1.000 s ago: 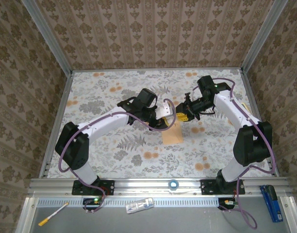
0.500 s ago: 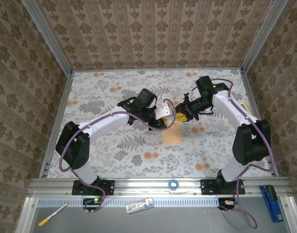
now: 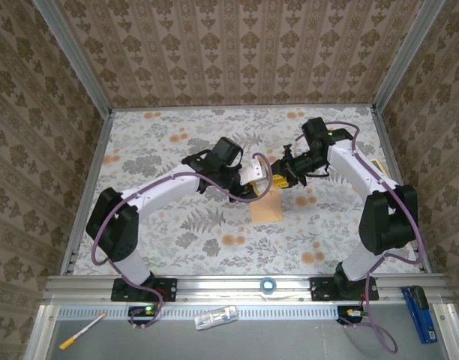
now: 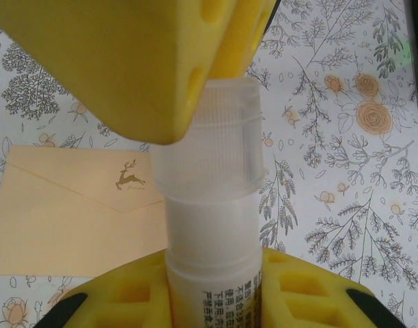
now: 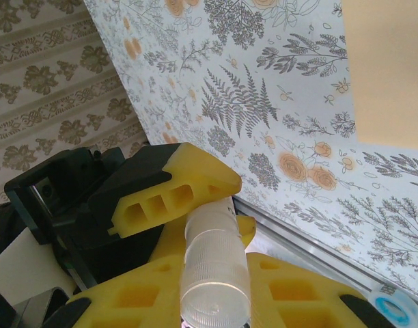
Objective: Place the letter into the envelope and seal it
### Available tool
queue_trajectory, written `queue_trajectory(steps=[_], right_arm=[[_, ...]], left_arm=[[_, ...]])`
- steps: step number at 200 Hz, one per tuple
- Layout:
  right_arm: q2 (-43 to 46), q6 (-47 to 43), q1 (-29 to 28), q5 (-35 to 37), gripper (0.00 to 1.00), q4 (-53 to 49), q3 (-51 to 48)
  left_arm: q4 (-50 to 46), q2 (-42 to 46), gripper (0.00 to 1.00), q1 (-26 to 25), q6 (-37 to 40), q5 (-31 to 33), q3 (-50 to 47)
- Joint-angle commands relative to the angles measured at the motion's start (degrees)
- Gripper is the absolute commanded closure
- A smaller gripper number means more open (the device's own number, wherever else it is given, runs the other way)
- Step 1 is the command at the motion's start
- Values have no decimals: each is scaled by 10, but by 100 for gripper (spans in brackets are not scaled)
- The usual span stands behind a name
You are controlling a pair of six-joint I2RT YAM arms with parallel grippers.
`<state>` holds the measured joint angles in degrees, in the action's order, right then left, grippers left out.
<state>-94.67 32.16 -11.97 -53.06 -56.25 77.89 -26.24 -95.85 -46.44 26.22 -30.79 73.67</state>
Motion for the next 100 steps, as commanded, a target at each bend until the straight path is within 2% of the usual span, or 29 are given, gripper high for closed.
queue_trajectory(steps=[1, 20, 100], right_arm=[[-10, 10, -17, -36, 75, 11, -5], [-10, 17, -17, -54, 75, 19, -5], [-10, 44, -14, -56, 76, 56, -15]], left_arm=[[30, -5, 100, -12, 9, -24, 32], [29, -6, 100, -11, 9, -24, 34], [27, -8, 100, -12, 9, -26, 37]])
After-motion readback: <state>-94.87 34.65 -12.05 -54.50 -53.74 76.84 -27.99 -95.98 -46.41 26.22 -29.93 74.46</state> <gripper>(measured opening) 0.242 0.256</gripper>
